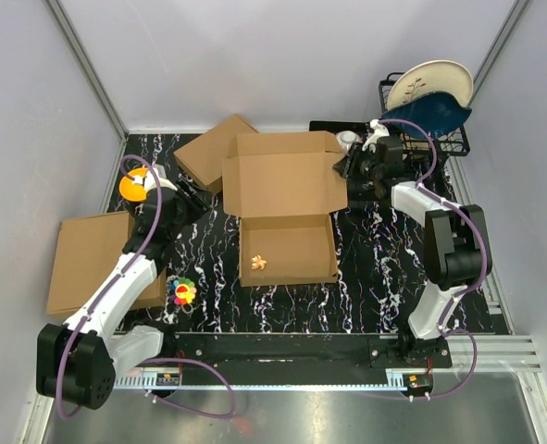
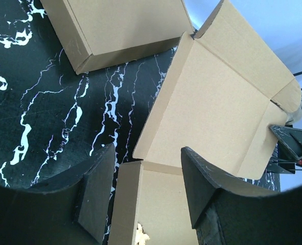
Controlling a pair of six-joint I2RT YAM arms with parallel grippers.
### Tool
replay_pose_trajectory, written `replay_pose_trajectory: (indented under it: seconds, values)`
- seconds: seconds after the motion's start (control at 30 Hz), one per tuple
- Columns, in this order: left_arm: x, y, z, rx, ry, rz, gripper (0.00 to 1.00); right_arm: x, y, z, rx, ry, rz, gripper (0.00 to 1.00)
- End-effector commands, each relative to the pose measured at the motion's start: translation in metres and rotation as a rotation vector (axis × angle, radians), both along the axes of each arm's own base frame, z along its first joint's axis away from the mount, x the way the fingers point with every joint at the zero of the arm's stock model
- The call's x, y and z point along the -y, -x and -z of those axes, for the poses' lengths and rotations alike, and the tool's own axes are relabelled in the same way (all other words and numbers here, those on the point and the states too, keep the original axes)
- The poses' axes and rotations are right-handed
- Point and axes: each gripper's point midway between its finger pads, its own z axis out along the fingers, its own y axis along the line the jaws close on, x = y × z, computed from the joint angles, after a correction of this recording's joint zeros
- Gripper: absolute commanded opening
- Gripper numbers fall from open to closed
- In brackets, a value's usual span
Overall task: Fold the paper box
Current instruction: Close the paper box at the center of the board.
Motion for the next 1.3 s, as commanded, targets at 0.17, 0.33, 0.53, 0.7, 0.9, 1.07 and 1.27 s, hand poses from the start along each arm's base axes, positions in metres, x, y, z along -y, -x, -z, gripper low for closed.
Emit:
replay_pose_trajectory:
  seconds: [0.17, 0.33, 0.53, 0.7, 0.9, 1.07, 1.27]
  values:
    - [-0.01, -0.021, -0.037, 0.094, -0.01, -0.029, 0.57, -0.012, 0.014, -0.028, 0.087, -0.006, 0.015, 0.32]
    - [-0.023, -0.031, -0.05, 0.122, -0.017, -0.062, 0.57, -0.016, 0.025, -0.038, 0.124, 0.019, 0.015, 0.24]
    - [-0.029, -0.052, -0.056, 0.164, 0.013, -0.041, 0.59, -0.022, 0.041, -0.051, 0.164, 0.018, -0.003, 0.13]
    - [-0.015, -0.068, -0.063, 0.264, -0.007, 0.085, 0.62, -0.027, 0.057, -0.06, 0.177, -0.01, -0.016, 0.1]
    - [0.006, -0.078, -0.067, 0.366, -0.047, 0.226, 0.65, -0.033, 0.072, -0.055, 0.162, -0.017, -0.025, 0.07]
    - [0.016, -0.092, -0.058, 0.391, -0.06, 0.297, 0.66, -0.035, 0.08, -0.05, 0.155, -0.021, -0.039, 0.04]
    - [0.028, -0.105, -0.039, 0.355, -0.056, 0.371, 0.65, -0.036, 0.082, -0.05, 0.157, -0.016, -0.052, 0.03]
